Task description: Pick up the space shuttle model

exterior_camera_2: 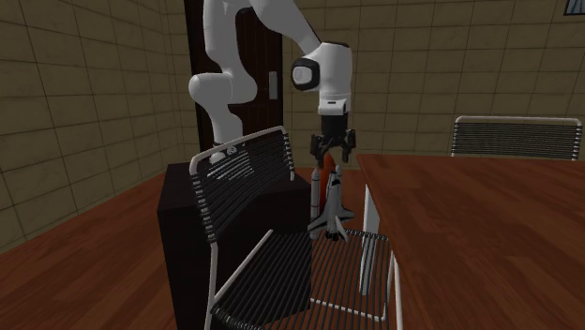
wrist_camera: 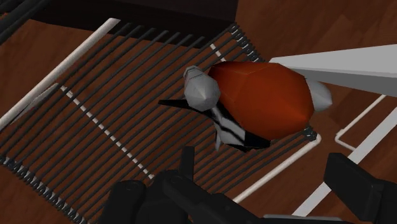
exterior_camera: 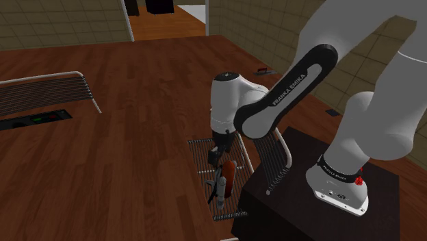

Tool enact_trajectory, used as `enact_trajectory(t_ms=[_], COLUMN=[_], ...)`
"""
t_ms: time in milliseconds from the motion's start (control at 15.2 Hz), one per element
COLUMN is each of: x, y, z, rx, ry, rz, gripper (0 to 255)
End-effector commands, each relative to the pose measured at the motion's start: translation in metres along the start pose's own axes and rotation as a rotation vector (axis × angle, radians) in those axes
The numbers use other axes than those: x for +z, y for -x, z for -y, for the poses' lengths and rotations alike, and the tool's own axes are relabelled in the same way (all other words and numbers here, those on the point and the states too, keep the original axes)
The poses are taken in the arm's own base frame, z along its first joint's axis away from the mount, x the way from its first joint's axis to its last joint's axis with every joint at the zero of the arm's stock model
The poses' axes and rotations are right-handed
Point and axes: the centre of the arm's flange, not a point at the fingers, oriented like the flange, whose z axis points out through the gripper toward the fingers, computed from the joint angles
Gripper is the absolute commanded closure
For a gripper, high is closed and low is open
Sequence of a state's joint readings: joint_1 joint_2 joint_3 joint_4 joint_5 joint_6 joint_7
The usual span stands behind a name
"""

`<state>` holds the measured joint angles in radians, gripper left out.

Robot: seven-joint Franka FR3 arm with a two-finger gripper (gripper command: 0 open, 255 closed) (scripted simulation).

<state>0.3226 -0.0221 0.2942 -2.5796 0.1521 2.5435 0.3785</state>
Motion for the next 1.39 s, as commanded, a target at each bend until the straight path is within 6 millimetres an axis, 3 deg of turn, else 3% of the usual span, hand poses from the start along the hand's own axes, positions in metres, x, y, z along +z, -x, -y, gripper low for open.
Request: enact_trajectory(t_ms=[0, 462, 528, 1122, 1320], x=[0.012, 0.041, 0.042, 0.041, 0.026], y=[-0.002, -0.004, -0.004, -0.004, -0.003], z=[0.005, 0.003, 0.004, 0.003, 0.004], rx=[-0.003, -0.003, -0.003, -0.003, -0.003], ry=[-0.003, -0.003, -0.003, -0.003, -0.003], rz=[0.000, 0.000, 0.000, 0.000, 0.000], gripper=[0, 0, 255, 255, 255])
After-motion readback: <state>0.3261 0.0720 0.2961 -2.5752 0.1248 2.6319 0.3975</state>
